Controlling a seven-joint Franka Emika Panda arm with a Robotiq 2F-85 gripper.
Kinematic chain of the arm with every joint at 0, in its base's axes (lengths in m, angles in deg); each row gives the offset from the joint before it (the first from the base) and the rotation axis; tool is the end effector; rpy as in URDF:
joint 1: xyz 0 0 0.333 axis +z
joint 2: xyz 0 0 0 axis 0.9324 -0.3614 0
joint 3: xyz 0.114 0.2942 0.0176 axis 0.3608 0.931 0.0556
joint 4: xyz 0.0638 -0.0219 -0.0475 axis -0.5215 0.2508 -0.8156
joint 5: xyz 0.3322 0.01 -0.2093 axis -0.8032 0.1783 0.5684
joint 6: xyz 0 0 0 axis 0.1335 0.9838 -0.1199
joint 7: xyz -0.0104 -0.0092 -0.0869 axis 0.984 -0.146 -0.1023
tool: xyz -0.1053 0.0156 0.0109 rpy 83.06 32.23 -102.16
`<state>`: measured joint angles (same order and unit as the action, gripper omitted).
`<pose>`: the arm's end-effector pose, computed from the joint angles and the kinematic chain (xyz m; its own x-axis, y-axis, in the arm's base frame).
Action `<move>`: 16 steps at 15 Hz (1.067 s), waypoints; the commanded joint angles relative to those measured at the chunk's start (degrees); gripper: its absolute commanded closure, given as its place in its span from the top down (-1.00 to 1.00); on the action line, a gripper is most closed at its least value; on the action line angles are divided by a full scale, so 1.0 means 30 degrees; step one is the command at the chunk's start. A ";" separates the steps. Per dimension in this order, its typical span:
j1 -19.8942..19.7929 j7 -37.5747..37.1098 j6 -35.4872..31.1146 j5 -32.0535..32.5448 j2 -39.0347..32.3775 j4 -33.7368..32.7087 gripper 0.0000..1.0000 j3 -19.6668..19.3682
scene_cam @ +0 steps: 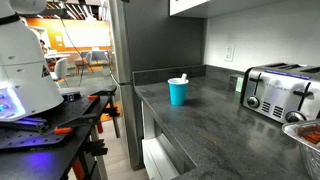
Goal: Move the blue cup to the right
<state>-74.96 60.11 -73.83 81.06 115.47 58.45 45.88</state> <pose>0.3545 -0.1071 0.4407 0.9774 -0.0308 -0.2093 -0.0310 -0.9995 0.0026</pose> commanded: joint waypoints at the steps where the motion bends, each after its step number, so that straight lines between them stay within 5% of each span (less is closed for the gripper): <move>1: -0.0022 0.0006 0.0023 -0.0016 -0.0003 -0.0029 1.00 0.0026; 8: 0.0095 -0.0106 -0.0604 -0.0350 -0.0395 -0.0095 1.00 -0.0009; 16: 0.1620 -0.2901 -1.0556 -0.2578 -0.4828 0.1002 1.00 0.2134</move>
<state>-70.64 56.12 -99.67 73.20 105.78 61.90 49.46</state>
